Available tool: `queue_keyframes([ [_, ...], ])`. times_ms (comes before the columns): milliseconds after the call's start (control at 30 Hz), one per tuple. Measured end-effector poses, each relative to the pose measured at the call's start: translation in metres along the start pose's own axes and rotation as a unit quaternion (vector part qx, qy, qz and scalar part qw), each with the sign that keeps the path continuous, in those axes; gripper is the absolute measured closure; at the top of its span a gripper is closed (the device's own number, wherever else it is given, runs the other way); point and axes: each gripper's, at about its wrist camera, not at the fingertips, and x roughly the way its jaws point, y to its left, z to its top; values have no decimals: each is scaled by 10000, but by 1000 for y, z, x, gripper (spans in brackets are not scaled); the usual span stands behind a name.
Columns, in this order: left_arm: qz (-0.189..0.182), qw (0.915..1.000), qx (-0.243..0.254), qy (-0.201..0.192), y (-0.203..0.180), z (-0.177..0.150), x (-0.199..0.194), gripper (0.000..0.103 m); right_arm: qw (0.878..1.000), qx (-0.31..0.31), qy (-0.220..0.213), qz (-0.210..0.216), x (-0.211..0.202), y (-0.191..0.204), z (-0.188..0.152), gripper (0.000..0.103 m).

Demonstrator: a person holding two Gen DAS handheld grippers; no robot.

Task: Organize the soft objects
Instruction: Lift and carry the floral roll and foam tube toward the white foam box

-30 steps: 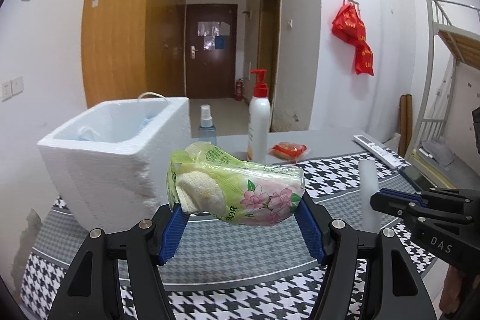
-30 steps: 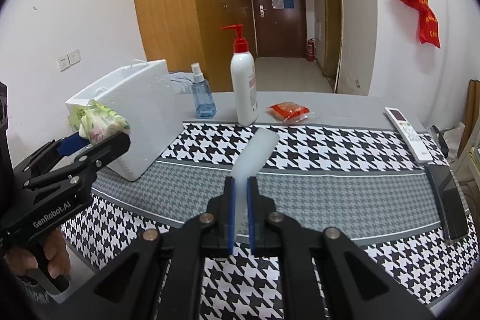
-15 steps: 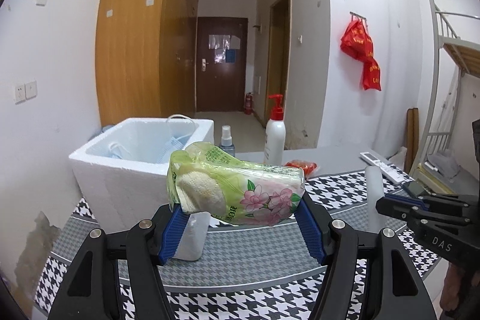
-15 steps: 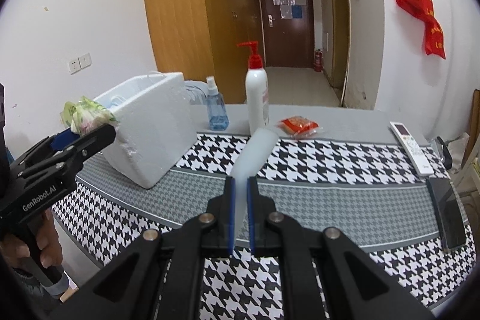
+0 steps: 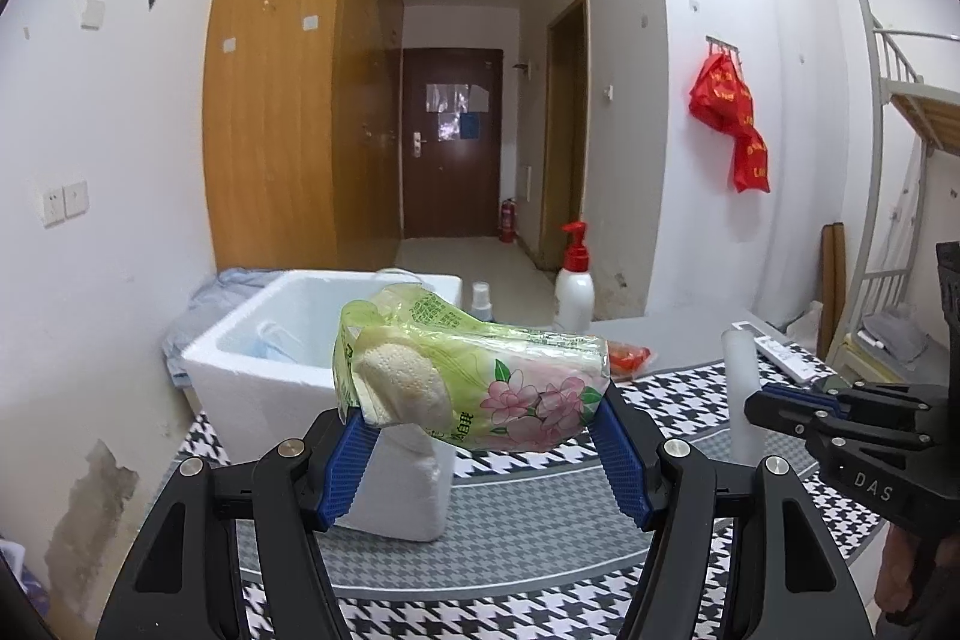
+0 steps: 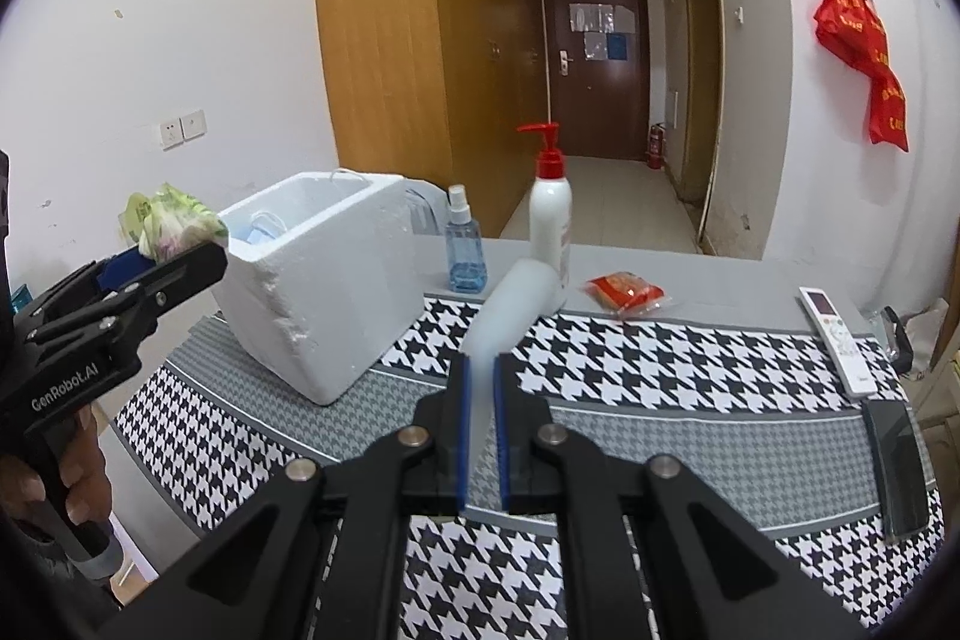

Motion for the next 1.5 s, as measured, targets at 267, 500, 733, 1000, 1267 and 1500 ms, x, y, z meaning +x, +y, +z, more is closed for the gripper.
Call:
queue_keyframes([
  [267,114,9998,-56,-163,15,10,-3,35,9999,-95,-97,64,4,8,17,93],
  [500,233,9993,-46,-280,26,18,-6,35,9995,-210,-186,135,9,19,31,93],
  [733,324,9990,-26,-299,35,21,-3,35,9988,-339,-183,307,21,32,47,93],
  [1000,546,9980,-62,-305,47,24,0,35,9967,-560,-271,530,27,52,59,93],
  [1267,637,9974,-159,-279,60,23,-1,35,9947,-663,-307,727,31,66,66,93],
  [1500,609,9979,-191,-142,70,26,10,35,9936,-717,-334,801,32,74,71,93],
])
